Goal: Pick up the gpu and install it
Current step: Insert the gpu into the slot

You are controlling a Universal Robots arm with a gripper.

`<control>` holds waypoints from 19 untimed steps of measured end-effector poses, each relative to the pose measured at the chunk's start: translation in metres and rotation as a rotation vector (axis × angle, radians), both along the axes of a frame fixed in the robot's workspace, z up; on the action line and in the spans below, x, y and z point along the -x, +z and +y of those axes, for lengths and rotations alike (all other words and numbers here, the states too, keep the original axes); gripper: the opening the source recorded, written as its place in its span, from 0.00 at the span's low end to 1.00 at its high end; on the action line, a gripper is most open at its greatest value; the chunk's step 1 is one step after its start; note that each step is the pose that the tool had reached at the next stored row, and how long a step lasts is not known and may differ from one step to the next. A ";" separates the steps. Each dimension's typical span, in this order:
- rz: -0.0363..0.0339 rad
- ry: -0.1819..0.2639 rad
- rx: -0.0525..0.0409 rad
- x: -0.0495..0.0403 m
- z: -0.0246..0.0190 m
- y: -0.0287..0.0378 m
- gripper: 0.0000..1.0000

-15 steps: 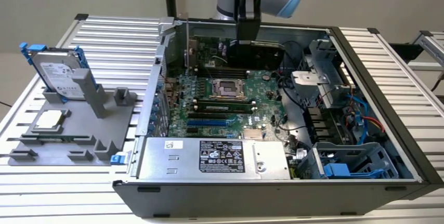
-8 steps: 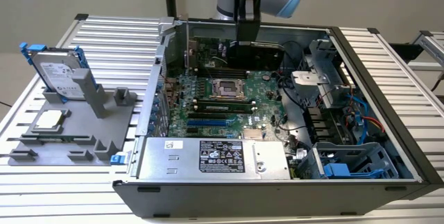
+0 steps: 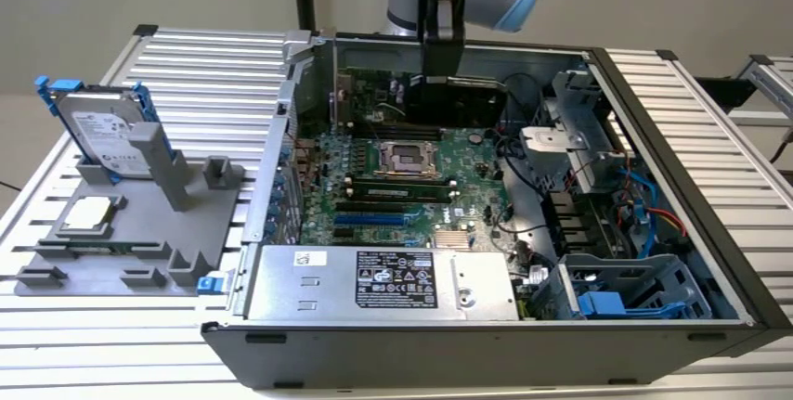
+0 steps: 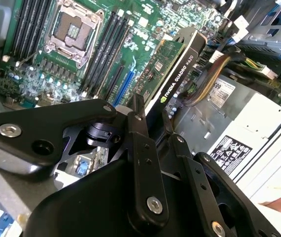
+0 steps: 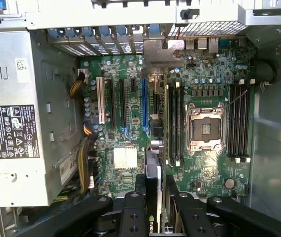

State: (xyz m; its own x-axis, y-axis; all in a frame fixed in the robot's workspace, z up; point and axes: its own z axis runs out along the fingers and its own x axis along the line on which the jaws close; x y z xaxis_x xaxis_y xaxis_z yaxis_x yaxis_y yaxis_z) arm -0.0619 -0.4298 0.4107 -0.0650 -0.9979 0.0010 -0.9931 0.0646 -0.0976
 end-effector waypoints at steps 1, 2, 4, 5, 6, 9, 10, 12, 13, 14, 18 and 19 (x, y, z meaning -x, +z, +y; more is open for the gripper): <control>0.0000 0.000 0.0000 0.0000 0.0000 -0.0003 0.00; 0.0000 0.000 0.0000 0.0000 0.0000 -0.0007 0.00; 0.0000 0.000 0.0000 0.0000 0.0000 -0.0013 0.00; 0.0000 0.000 0.0000 0.0000 0.0000 -0.0016 0.00; 0.0000 0.000 0.0000 0.0000 0.0000 -0.0019 0.00; 0.0000 0.000 0.0000 0.0000 0.0000 -0.0033 0.00; -0.0001 0.000 -0.0001 0.0000 0.0000 -0.0038 0.00; 0.0000 0.000 0.0000 0.0000 0.0000 -0.0049 0.00; 0.0000 0.000 0.0000 0.0000 0.0000 -0.0054 0.00; 0.0000 0.000 0.0000 0.0000 0.0000 -0.0060 0.00; 0.0000 0.000 0.0000 0.0000 0.0000 -0.0078 0.00; 0.0000 0.000 0.0001 0.0000 0.0000 -0.0080 0.00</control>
State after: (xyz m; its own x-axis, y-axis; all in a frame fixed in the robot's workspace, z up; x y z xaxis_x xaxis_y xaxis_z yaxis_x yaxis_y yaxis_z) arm -0.0619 -0.4298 0.4027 -0.0650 -0.9979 0.0011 -0.9931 0.0646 -0.0976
